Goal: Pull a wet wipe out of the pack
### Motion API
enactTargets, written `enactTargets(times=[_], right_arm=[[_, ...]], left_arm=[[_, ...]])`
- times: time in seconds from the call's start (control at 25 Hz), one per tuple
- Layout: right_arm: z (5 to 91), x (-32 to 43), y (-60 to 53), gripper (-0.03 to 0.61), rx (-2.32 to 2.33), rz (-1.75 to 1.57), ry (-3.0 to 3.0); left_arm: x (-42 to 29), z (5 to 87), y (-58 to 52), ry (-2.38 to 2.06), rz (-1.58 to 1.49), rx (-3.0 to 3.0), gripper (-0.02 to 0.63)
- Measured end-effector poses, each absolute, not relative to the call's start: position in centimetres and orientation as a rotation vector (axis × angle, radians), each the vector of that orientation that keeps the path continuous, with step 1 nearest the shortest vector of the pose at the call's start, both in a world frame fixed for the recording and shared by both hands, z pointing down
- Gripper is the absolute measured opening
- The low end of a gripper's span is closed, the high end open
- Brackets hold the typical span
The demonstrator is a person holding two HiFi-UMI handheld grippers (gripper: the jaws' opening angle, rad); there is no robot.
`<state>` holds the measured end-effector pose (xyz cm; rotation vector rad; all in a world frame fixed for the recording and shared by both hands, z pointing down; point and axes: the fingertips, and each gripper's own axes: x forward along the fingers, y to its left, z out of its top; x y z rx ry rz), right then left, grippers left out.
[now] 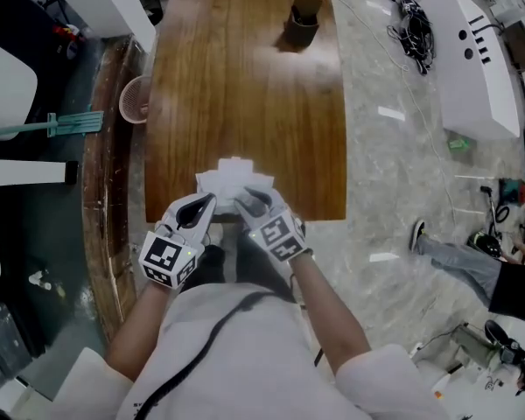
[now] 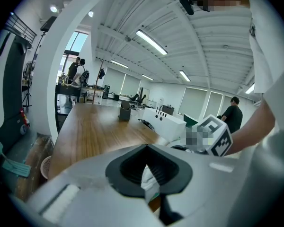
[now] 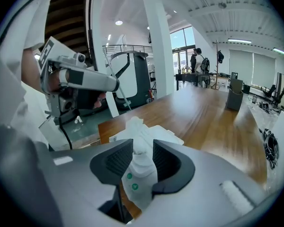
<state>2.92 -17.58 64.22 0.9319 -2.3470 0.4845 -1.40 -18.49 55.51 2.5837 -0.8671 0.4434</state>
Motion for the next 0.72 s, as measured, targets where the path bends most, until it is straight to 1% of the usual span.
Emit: enactTargets(times=[0.2,0.72], right_arm=[[65.2,2.1,-17.8,0.155,0.847,0.499,-2.315],[65.4,1.7,-18.0,0.150,0.827,0.511,-2.297]], left_arm=[[-2.1,56.0,-18.3,-0.877,0.453,2.567,0.005],[-2.5,55.9,-18.9,-0.910,0.425,2.562,0.005]])
